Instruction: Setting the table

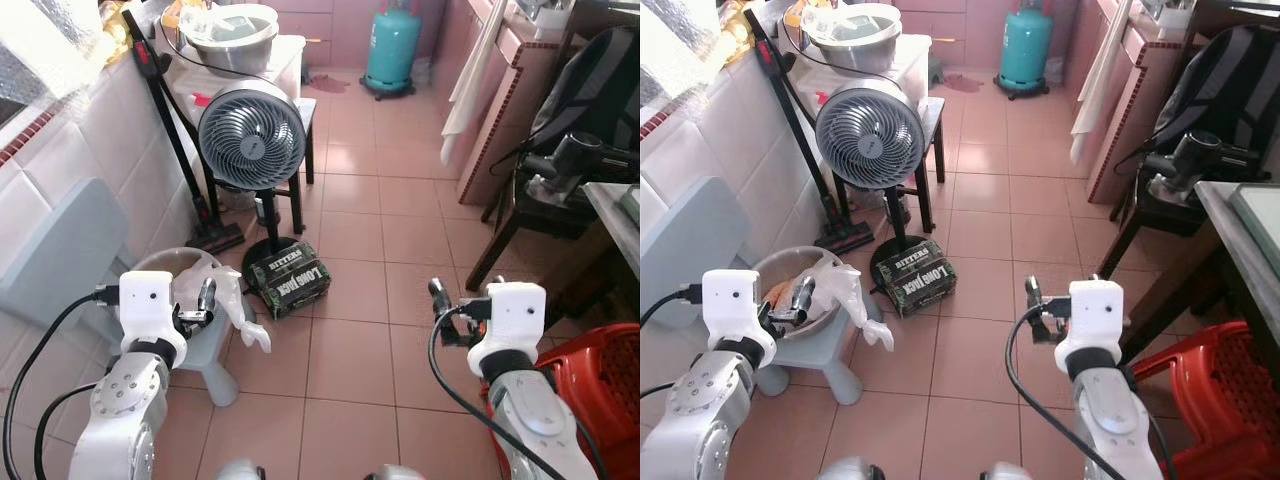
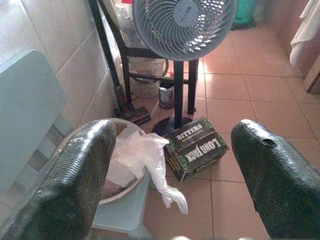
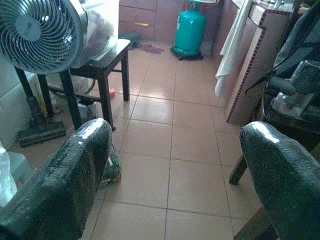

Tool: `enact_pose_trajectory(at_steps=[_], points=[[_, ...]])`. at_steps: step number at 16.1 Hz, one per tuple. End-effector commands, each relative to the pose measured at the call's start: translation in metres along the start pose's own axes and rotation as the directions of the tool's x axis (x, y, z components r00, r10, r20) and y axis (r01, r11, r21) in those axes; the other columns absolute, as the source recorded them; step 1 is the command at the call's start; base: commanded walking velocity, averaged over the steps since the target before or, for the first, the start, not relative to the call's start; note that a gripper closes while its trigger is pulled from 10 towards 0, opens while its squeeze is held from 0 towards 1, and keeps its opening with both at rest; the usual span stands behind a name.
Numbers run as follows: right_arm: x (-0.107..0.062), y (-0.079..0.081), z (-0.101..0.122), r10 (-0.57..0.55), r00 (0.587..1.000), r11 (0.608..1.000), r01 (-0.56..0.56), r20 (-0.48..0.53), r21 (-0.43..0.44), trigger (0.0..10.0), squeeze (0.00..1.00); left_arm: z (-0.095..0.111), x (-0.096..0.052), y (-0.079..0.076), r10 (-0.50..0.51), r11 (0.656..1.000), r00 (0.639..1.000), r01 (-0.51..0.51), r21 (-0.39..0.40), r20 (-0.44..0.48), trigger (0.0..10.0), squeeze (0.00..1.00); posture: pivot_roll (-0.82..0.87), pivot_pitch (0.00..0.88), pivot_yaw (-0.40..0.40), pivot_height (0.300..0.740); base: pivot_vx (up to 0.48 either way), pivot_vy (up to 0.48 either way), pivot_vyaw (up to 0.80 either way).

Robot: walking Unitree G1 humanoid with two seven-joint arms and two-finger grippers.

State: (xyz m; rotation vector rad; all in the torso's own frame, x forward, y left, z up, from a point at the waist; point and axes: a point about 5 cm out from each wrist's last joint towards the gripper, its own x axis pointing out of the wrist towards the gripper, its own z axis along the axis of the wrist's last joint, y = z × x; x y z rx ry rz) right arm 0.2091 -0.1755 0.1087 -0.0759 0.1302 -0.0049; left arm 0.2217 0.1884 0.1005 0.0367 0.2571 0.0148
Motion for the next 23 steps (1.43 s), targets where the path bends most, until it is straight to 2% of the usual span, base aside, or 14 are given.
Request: enact_pose_trajectory(at_steps=[1,4,6,11,13,14,16,18,23], points=[[0.002,0.001,0.003,0.003,1.0,1.0,-0.003,0.006,0.006,10.0,0.0,0.005,0.003,0.0,-0.013,1.0,1.0,0.013,0.001,0.013,10.0,0.0,-0.02,0.0,0.015,0.74,0.0,0.48,-0.8],[0.01,0.003,0.009,0.006,0.999,1.0,-0.007,0.038,0.014,10.0,0.0,0.01,0.009,-0.005,-0.027,1.0,0.999,0.027,-0.015,0.026,10.0,0.0,-0.02,0.0,0.02,0.74,0.0,0.48,-0.8],[0.013,0.003,0.01,0.0,0.999,1.0,0.0,0.041,0.015,10.0,0.0,0.013,0.011,-0.011,-0.051,0.998,0.998,0.052,-0.025,0.038,10.0,0.0,-0.02,0.0,0.019,0.74,0.0,0.48,0.0],[0.018,0.002,0.007,-0.021,0.999,1.0,0.021,0.032,0.013,10.0,0.0,0.019,0.018,-0.014,-0.064,0.997,0.995,0.067,-0.028,0.072,10.0,0.0,-0.01,0.0,0.018,0.74,0.0,0.48,-0.08],[0.019,0.004,0.006,-0.023,0.999,1.0,0.023,0.025,0.02,10.0,0.0,0.025,0.02,-0.015,-0.076,0.997,0.992,0.078,-0.011,0.103,10.0,0.0,-0.01,0.0,0.017,0.74,0.0,0.0,-0.8],[0.02,0.004,0.005,-0.031,0.999,0.999,0.031,0.015,-0.01,10.0,0.0,0.021,0.02,-0.015,-0.077,0.995,0.995,0.08,-0.057,0.06,10.0,0.0,0.0,0.0,0.021,0.74,0.0,0.0,-0.8],[0.019,0.0,0.001,-0.049,0.999,0.999,0.049,0.0,-0.015,10.0,0.0,0.021,0.021,-0.018,-0.103,0.994,0.992,0.104,-0.019,0.066,10.0,0.0,-0.01,0.0,0.018,0.74,0.0,0.0,-0.8],[0.019,-0.002,0.0,-0.065,0.998,0.998,0.065,-0.002,-0.017,10.0,0.0,0.02,0.021,-0.018,-0.101,0.994,0.993,0.104,-0.041,0.068,10.0,0.0,-0.01,0.0,0.024,0.74,0.0,0.0,-0.8],[0.034,-0.001,0.016,-0.064,0.996,0.998,0.065,0.06,-0.013,10.0,0.0,0.026,0.024,-0.024,-0.139,0.988,0.986,0.145,-0.06,0.091,10.0,0.0,-0.02,0.0,0.041,0.74,0.0,0.0,-0.8]])
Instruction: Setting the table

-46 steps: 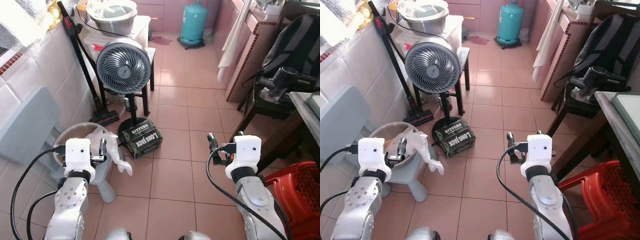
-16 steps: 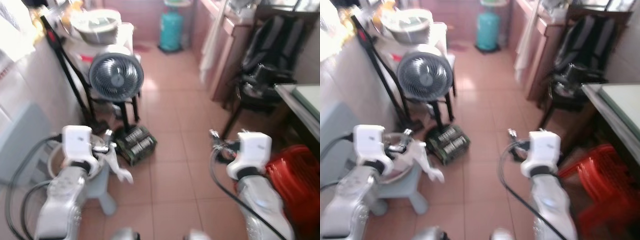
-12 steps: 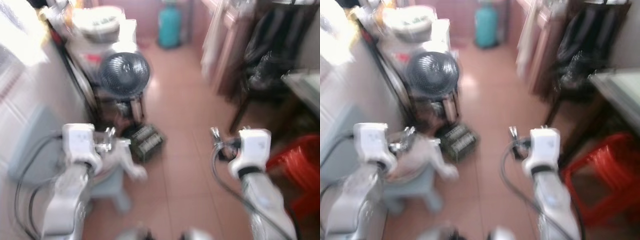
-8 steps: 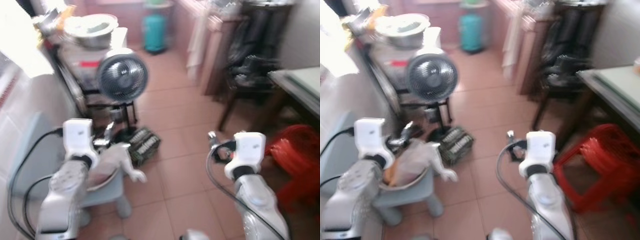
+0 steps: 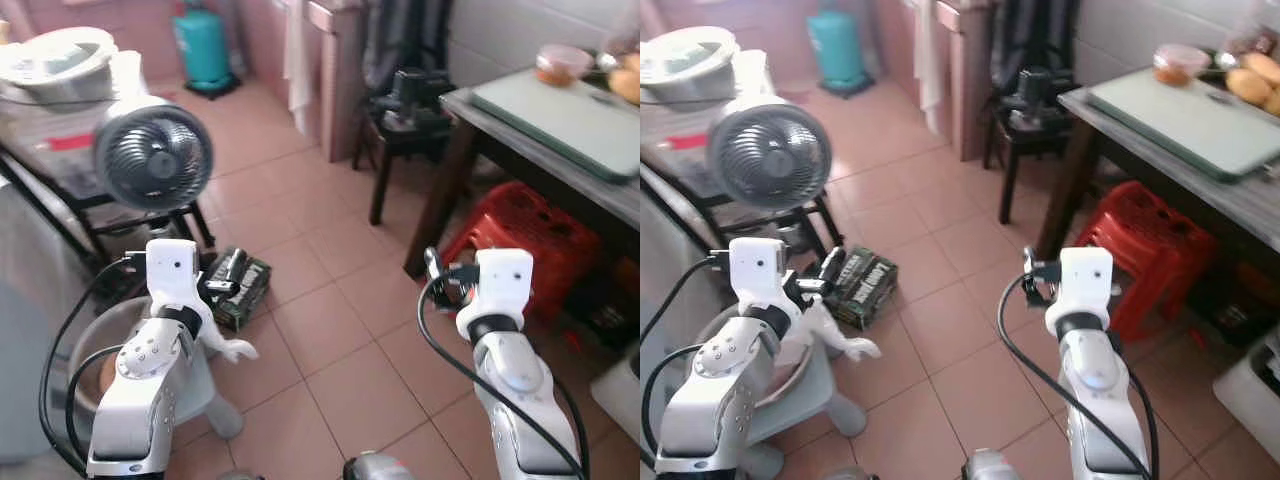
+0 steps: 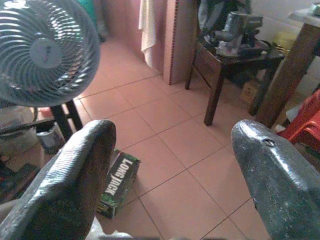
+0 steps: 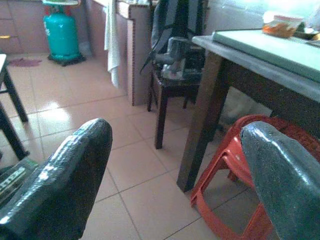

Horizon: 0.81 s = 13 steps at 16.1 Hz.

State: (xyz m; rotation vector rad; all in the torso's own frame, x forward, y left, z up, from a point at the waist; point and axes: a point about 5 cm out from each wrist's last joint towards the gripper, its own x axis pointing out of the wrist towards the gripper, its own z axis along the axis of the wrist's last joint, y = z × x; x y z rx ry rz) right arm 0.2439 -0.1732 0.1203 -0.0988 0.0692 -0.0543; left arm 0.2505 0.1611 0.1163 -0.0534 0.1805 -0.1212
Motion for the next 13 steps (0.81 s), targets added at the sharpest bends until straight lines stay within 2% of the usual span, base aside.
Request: enact_pose_trajectory(at_steps=[1,7,13], points=[[0.0017,-0.003,0.0007,-0.012,1.0,1.0,0.012,0.003,0.004,10.0,0.0,0.0035,0.0011,0.0033,0.007,1.0,1.0,-0.007,0.009,0.014,10.0,0.0,-0.02,0.0,0.039,0.74,0.0,0.0,-0.8],[-0.004,-0.0048,-0.0022,-0.016,1.0,1.0,0.016,-0.012,0.011,10.0,0.0,0.0026,0.0008,-0.0006,-0.007,1.0,1.0,0.007,-0.023,0.004,10.0,0.0,-0.03,0.0,0.037,0.74,0.0,0.0,-0.8],[-0.0039,-0.0076,-0.0006,-0.025,1.0,0.999,0.026,-0.012,0.034,10.0,0.0,0.0049,0.0001,-0.0003,-0.006,1.0,1.0,0.006,0.005,0.019,10.0,0.0,-0.02,0.0,0.029,0.74,0.0,0.0,-0.8]])
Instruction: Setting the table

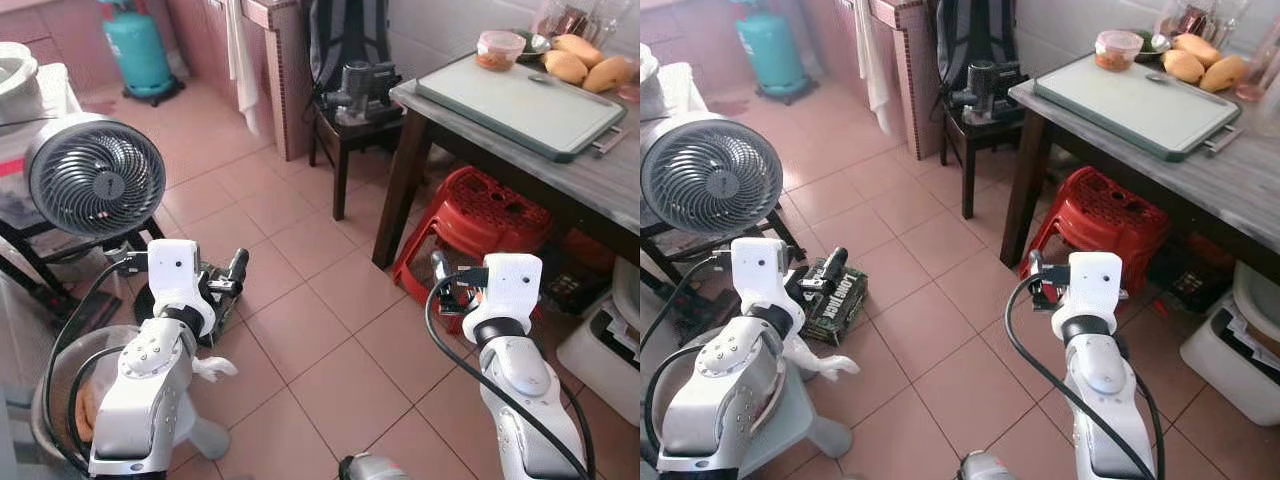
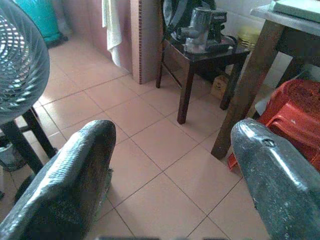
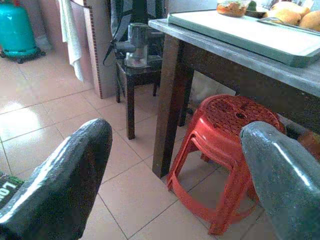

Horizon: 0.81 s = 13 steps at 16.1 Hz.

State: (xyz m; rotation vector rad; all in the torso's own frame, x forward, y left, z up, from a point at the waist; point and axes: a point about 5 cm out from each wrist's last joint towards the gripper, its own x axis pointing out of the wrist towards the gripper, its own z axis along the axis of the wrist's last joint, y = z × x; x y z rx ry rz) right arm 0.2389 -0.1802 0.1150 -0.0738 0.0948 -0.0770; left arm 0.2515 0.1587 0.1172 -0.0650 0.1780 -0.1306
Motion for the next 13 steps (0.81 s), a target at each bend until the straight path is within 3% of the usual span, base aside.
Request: enact_pose_trajectory(at_steps=[1,13], points=[[0.0003,-0.0001,0.0056,-0.001,1.0,1.0,0.001,0.015,0.009,10.0,0.0,0.0051,-0.0003,0.001,-0.001,0.999,1.0,0.0,0.035,0.023,10.0,0.0,-0.02,0.0,0.026,0.74,0.0,0.0,-0.8],[0.0019,0.0071,0.0019,0.038,0.999,0.999,-0.038,0.015,-0.001,10.0,0.0,0.0019,-0.0032,-0.0025,-0.011,0.999,0.999,0.009,0.035,0.032,10.0,0.0,0.0,0.0,0.011,0.74,0.0,0.0,-0.8]])
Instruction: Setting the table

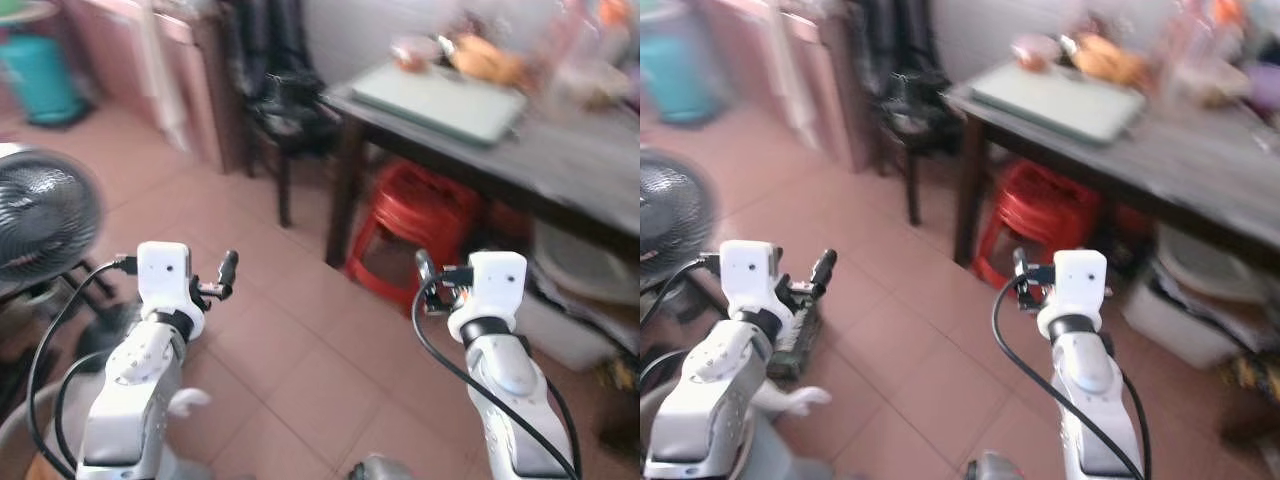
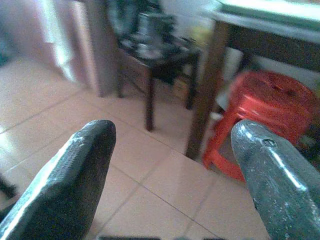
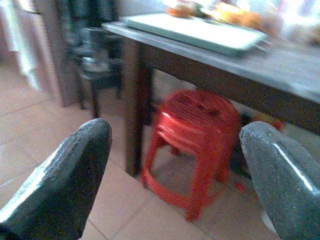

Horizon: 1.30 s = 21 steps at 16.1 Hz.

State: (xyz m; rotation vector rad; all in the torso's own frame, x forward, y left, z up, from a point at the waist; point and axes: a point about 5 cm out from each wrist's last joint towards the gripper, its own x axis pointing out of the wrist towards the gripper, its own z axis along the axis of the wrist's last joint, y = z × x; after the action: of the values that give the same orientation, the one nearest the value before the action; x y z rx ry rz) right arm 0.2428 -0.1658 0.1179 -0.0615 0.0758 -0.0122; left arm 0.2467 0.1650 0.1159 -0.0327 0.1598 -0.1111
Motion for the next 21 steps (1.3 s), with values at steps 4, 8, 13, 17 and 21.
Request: enact_pose_trajectory(at_steps=[4,8,13,17,21], points=[[0.003,-0.007,0.0,-0.031,1.0,0.999,0.031,0.002,-0.006,10.0,0.0,0.006,0.003,-0.01,-0.04,0.999,0.999,0.039,0.008,0.024,10.0,0.0,-0.01,0.0,0.019,0.74,0.0,0.0,-0.8],[0.001,-0.01,0.0,-0.041,0.999,0.999,0.041,0.005,-0.009,10.0,0.0,0.006,0.001,-0.011,-0.033,0.999,0.999,0.032,0.008,0.043,10.0,0.0,-0.02,0.0,0.017,0.74,0.0,0.0,-0.8],[-0.007,-0.008,0.003,-0.044,0.999,0.999,0.045,0.027,-0.023,10.0,0.0,0.01,0.0,-0.012,-0.004,1.0,0.994,0.004,0.002,0.106,10.0,0.0,-0.02,0.0,0.01,0.74,0.0,0.0,-0.8],[-0.005,-0.006,0.011,-0.041,0.996,0.999,0.043,0.077,-0.026,10.0,0.0,0.019,0.006,-0.012,0.042,0.996,0.986,-0.053,0.065,0.163,10.0,0.0,-0.01,0.0,0.006,0.74,0.0,0.0,-0.34],[-0.006,-0.009,0.013,-0.073,0.991,0.993,0.083,0.111,-0.088,10.0,0.0,0.018,0.004,-0.014,0.024,0.995,0.98,-0.043,0.091,0.198,10.0,0.0,-0.01,0.0,0.021,0.74,0.0,0.0,0.0]])
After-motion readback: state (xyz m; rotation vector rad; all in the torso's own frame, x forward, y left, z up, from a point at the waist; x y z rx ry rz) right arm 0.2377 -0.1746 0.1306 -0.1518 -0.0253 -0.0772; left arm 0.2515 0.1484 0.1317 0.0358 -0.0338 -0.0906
